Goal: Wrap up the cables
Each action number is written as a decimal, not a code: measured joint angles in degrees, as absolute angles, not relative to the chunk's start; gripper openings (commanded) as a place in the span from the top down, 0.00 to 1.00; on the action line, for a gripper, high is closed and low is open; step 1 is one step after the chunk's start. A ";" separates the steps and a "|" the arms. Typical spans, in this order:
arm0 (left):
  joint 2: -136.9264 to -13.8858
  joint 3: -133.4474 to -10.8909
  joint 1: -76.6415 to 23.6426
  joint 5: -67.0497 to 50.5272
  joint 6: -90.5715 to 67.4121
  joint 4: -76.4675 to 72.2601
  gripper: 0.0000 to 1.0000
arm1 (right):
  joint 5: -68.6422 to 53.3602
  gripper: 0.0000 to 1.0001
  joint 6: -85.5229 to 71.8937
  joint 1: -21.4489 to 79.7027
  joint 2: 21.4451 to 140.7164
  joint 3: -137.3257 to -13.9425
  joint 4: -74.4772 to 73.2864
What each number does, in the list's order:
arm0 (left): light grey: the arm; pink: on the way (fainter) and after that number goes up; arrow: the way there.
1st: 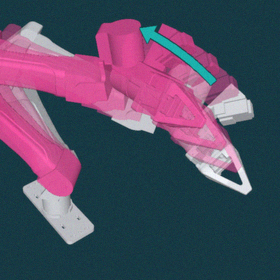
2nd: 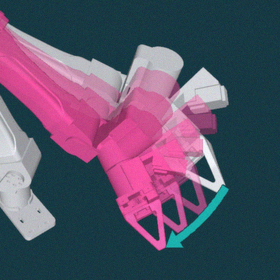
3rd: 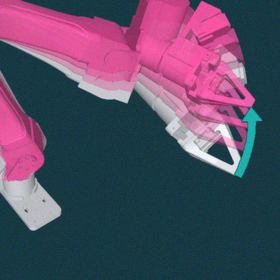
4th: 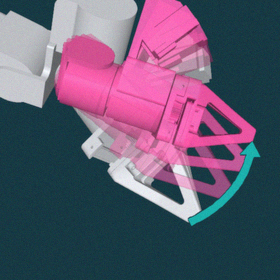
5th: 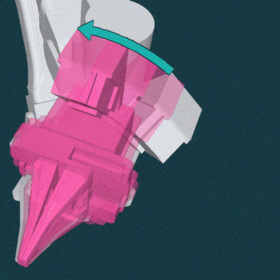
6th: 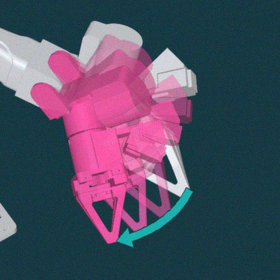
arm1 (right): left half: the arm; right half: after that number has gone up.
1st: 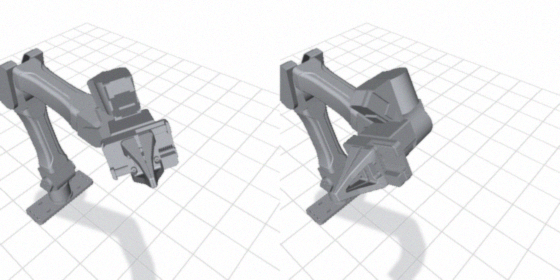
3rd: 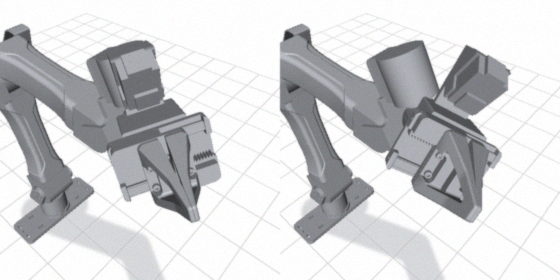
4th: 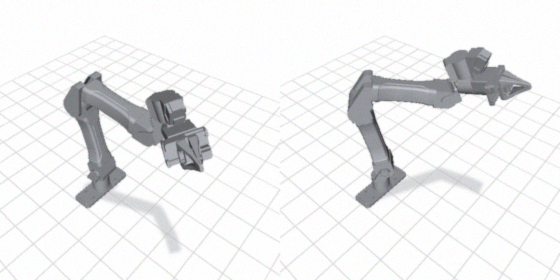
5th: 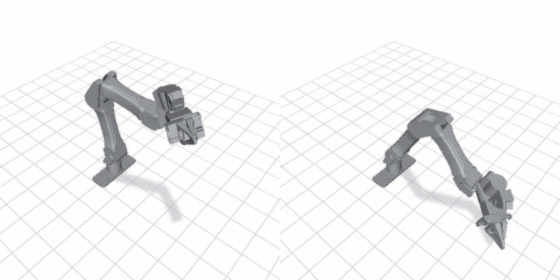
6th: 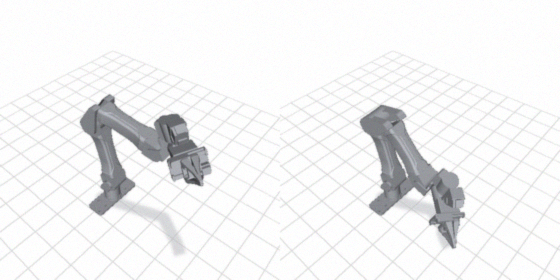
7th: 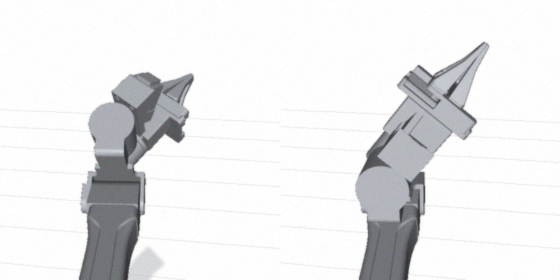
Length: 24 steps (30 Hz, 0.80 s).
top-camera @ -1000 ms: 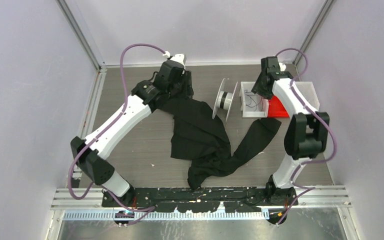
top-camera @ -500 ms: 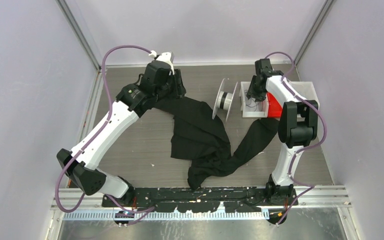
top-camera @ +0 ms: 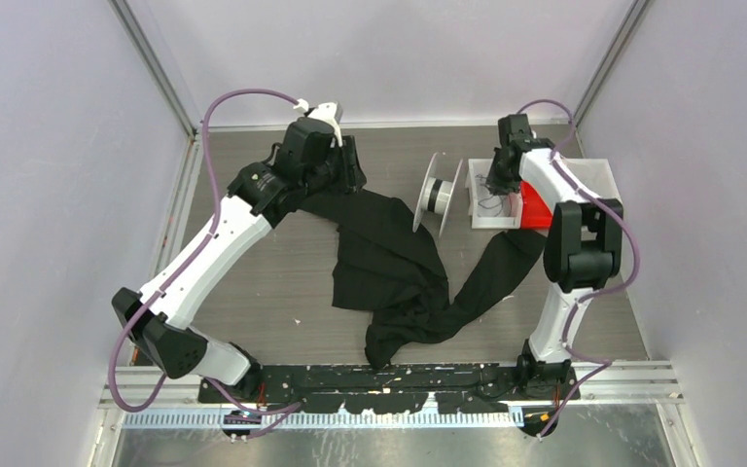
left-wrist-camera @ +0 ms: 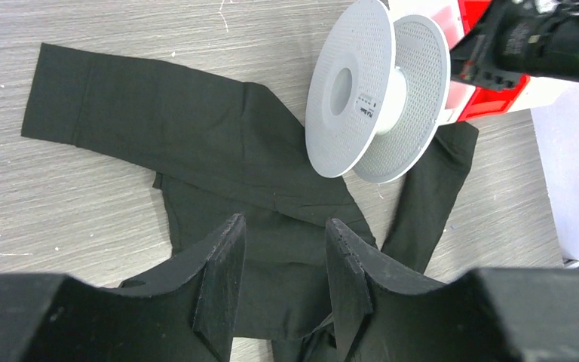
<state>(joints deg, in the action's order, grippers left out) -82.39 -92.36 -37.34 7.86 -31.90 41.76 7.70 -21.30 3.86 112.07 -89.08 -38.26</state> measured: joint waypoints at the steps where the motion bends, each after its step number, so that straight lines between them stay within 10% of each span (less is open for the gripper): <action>1: -82.56 -92.60 -37.34 7.88 -31.75 41.95 0.55 | 7.88 0.99 -21.32 3.86 110.65 -89.10 -38.72; 24: -93.34 -112.86 -33.98 -13.56 -25.47 42.61 0.51 | -2.31 0.99 -16.84 3.73 84.68 -124.42 -53.30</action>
